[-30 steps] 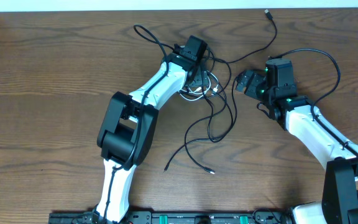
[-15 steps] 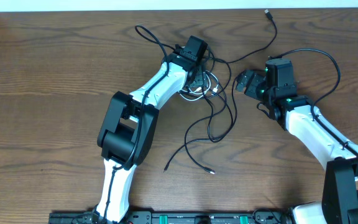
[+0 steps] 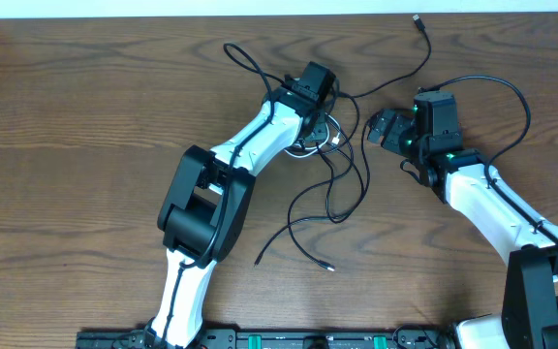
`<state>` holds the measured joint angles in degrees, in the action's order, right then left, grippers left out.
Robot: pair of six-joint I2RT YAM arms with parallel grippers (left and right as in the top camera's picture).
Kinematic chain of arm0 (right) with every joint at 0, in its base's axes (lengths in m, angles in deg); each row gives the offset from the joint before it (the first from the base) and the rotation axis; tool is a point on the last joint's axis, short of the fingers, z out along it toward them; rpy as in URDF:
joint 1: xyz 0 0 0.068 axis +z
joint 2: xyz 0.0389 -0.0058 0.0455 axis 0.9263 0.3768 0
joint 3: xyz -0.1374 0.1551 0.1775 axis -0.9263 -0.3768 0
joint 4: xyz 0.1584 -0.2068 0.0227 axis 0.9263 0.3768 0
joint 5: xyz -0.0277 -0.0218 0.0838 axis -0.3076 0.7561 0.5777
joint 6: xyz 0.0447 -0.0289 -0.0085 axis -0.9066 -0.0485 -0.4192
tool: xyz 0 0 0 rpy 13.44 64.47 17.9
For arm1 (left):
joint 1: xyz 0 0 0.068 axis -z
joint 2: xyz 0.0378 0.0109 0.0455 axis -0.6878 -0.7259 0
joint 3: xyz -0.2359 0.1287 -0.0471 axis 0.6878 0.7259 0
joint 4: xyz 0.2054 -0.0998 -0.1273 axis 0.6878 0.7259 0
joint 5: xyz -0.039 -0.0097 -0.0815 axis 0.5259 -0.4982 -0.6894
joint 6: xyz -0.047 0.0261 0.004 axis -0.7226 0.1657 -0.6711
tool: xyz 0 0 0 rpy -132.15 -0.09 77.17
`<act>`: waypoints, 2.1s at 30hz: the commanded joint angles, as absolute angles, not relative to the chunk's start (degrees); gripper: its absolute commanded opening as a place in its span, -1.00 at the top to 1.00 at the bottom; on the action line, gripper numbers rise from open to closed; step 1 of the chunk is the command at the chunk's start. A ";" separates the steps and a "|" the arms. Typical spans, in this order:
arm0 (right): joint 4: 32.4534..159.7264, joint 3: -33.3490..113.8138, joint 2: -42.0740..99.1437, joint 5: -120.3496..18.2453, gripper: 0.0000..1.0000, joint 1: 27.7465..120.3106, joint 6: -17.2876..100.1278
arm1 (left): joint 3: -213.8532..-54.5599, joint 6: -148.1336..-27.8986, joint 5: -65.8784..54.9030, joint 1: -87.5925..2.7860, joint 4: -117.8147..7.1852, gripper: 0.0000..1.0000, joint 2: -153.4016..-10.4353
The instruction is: Untangle cables
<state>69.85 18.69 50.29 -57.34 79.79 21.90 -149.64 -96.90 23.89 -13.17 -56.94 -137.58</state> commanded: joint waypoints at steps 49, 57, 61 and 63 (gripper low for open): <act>59.18 18.82 50.36 -36.70 -0.99 79.94 30.34 | -150.16 -65.27 31.76 -13.80 -61.03 0.85 -86.54; 59.40 18.82 50.36 -36.70 -0.98 79.96 30.34 | -150.16 -65.30 31.82 -17.85 -66.47 0.85 -82.28; 59.42 18.82 50.36 -36.72 -0.98 79.96 30.36 | -150.16 -65.25 31.84 -18.63 -71.70 0.85 -80.40; 59.42 18.82 50.36 -36.72 -0.99 79.96 30.40 | -150.16 -65.01 31.87 -19.09 -74.36 0.85 -79.55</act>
